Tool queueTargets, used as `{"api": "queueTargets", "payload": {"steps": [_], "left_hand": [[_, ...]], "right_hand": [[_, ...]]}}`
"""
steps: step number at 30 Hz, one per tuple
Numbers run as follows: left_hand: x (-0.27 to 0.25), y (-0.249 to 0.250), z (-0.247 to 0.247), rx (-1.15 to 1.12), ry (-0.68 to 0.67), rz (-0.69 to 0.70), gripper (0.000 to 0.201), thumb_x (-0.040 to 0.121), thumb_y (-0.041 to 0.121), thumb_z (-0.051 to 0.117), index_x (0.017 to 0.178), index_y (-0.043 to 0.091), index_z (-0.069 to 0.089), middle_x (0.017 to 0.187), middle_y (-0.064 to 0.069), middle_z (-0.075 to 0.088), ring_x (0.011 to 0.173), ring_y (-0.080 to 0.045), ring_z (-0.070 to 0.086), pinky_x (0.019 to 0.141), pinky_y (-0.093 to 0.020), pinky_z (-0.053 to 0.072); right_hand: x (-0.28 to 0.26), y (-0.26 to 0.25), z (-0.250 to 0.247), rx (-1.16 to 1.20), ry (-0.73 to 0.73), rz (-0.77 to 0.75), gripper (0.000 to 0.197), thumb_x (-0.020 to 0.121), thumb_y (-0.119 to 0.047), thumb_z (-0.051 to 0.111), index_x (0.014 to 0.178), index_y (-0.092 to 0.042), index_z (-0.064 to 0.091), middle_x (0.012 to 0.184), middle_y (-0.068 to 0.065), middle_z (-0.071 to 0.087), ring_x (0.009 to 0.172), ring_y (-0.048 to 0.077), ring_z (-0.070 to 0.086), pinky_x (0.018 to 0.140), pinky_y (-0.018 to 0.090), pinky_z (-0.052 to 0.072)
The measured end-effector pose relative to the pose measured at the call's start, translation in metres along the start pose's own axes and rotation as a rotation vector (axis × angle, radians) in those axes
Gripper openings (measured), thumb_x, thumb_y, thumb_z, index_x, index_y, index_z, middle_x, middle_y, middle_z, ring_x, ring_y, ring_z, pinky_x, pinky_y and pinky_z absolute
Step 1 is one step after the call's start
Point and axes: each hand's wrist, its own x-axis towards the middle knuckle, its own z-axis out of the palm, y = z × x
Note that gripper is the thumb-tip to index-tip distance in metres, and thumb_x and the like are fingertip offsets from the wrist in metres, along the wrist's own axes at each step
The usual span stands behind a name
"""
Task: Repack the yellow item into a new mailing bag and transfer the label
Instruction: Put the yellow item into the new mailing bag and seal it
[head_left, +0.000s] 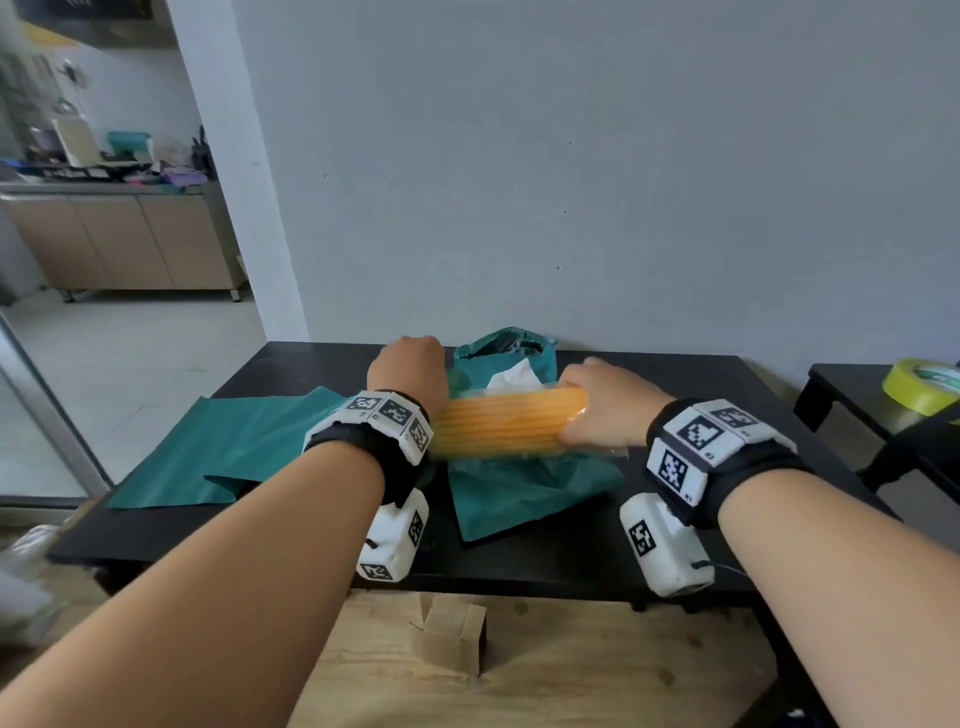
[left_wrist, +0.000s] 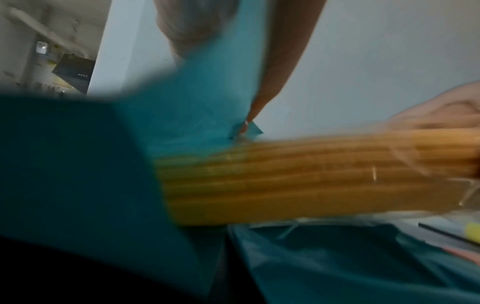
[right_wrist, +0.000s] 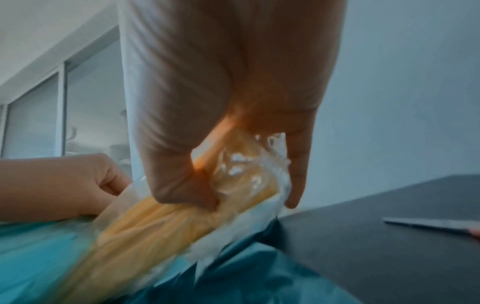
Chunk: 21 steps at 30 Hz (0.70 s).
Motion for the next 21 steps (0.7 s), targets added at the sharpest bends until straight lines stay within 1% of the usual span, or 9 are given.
{"api": "queueTargets", "payload": {"steps": [2, 4, 8, 10, 12, 15, 17, 19, 21], "left_hand": [[0.004, 0.001, -0.007, -0.024, 0.026, -0.004, 0.018, 0.085, 0.009, 0.052, 0.09, 0.011, 0.069, 0.084, -0.007, 0.067, 0.076, -0.028, 0.063, 0.067, -0.033, 0.054], [0.007, 0.007, -0.017, -0.056, 0.057, 0.004, 0.019, 0.085, 0.012, 0.052, 0.09, 0.013, 0.07, 0.084, -0.006, 0.069, 0.075, -0.028, 0.064, 0.068, -0.034, 0.055], [0.011, 0.025, -0.039, -0.203, 0.077, 0.019, 0.019, 0.083, 0.016, 0.054, 0.093, 0.012, 0.07, 0.091, -0.008, 0.069, 0.084, -0.031, 0.065, 0.073, -0.034, 0.054], [0.012, 0.032, -0.051, -0.324, 0.063, 0.03, 0.017, 0.084, 0.018, 0.057, 0.091, 0.011, 0.071, 0.088, -0.009, 0.07, 0.085, -0.031, 0.066, 0.071, -0.031, 0.052], [0.013, 0.035, -0.06, -0.429, 0.056, 0.035, 0.016, 0.083, 0.016, 0.058, 0.088, 0.009, 0.071, 0.082, -0.011, 0.071, 0.082, -0.03, 0.068, 0.071, -0.031, 0.054], [0.013, 0.034, -0.063, -0.488, 0.042, 0.036, 0.016, 0.081, 0.015, 0.059, 0.084, 0.007, 0.072, 0.086, -0.014, 0.072, 0.084, -0.031, 0.067, 0.072, -0.032, 0.055], [0.011, 0.031, -0.059, -0.515, 0.033, 0.027, 0.015, 0.082, 0.015, 0.06, 0.082, 0.006, 0.072, 0.085, -0.013, 0.071, 0.082, -0.03, 0.066, 0.068, -0.03, 0.053], [0.009, 0.03, -0.054, -0.533, 0.019, 0.022, 0.015, 0.083, 0.014, 0.06, 0.082, 0.004, 0.072, 0.078, -0.011, 0.066, 0.074, -0.028, 0.061, 0.063, -0.028, 0.049], [0.009, 0.032, -0.05, -0.545, 0.005, 0.02, 0.017, 0.084, 0.014, 0.06, 0.084, 0.001, 0.072, 0.073, -0.011, 0.062, 0.07, -0.026, 0.057, 0.062, -0.03, 0.049]], "right_hand": [[-0.001, -0.006, -0.011, 0.007, 0.038, -0.025, 0.053, 0.071, -0.036, 0.069, 0.12, -0.028, 0.05, 0.107, -0.01, 0.041, 0.089, 0.012, 0.051, 0.08, 0.033, 0.051], [-0.002, -0.015, -0.02, 0.011, 0.065, -0.058, 0.049, 0.071, -0.036, 0.07, 0.116, -0.028, 0.052, 0.107, -0.008, 0.044, 0.088, 0.014, 0.052, 0.076, 0.032, 0.048], [-0.007, -0.034, -0.031, 0.057, 0.146, -0.105, 0.049, 0.066, -0.045, 0.073, 0.109, -0.031, 0.056, 0.101, -0.008, 0.048, 0.087, 0.016, 0.054, 0.076, 0.033, 0.046], [-0.01, -0.043, -0.033, 0.106, 0.183, -0.121, 0.05, 0.066, -0.043, 0.073, 0.112, -0.032, 0.058, 0.101, -0.01, 0.052, 0.091, 0.015, 0.055, 0.078, 0.032, 0.046], [-0.013, -0.05, -0.033, 0.149, 0.233, -0.135, 0.05, 0.065, -0.041, 0.073, 0.113, -0.036, 0.06, 0.101, -0.01, 0.059, 0.095, 0.015, 0.058, 0.082, 0.033, 0.05], [-0.017, -0.053, -0.027, 0.096, 0.27, -0.122, 0.058, 0.065, -0.053, 0.072, 0.121, -0.043, 0.058, 0.101, -0.007, 0.057, 0.094, 0.011, 0.053, 0.085, 0.03, 0.047], [-0.017, -0.053, -0.023, 0.081, 0.26, -0.1, 0.061, 0.066, -0.057, 0.072, 0.123, -0.041, 0.058, 0.105, -0.008, 0.061, 0.094, 0.012, 0.054, 0.081, 0.028, 0.046], [-0.013, -0.052, -0.018, 0.171, 0.222, -0.091, 0.063, 0.066, -0.05, 0.077, 0.124, -0.034, 0.059, 0.11, -0.008, 0.063, 0.093, 0.012, 0.056, 0.079, 0.026, 0.046], [-0.01, -0.05, -0.014, 0.366, 0.184, -0.058, 0.062, 0.067, -0.035, 0.082, 0.123, -0.026, 0.057, 0.104, -0.008, 0.058, 0.088, 0.011, 0.056, 0.074, 0.025, 0.047]]}}
